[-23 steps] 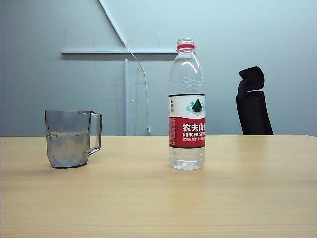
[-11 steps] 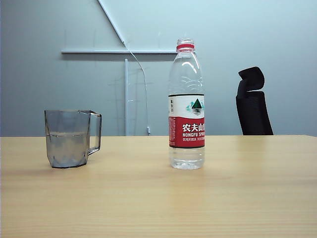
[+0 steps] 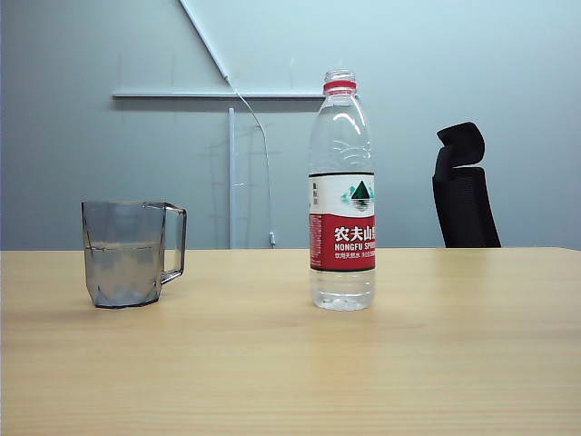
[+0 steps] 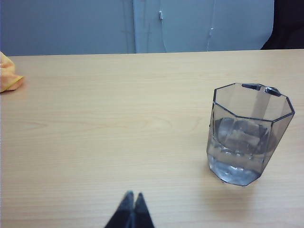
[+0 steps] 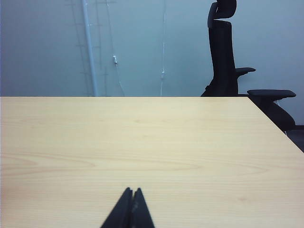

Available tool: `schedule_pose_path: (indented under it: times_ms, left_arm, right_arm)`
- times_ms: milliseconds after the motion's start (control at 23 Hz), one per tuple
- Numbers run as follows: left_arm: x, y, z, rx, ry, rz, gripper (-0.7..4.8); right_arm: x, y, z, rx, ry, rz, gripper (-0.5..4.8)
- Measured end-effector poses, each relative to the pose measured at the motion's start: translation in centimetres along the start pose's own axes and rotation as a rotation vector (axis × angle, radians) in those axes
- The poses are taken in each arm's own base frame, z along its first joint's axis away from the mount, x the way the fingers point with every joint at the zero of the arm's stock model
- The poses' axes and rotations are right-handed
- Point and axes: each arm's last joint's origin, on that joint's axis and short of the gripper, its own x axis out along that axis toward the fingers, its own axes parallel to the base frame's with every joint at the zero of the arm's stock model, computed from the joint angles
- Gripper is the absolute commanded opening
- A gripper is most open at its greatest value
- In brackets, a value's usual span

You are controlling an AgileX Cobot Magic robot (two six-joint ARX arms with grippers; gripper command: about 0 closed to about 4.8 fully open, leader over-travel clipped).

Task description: Pick up the mineral water bottle on the table and pour water into the mug until it's half full.

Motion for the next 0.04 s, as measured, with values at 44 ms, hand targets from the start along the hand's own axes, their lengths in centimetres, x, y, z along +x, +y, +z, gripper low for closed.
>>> schedule_pose_path:
  times_ms: [44]
  left_arm:
    - [0.0,0.0,0.0,0.0,0.0,0.0,-0.02]
  right_arm:
    - [0.0,0.0,0.0,0.0,0.0,0.0,-0.01]
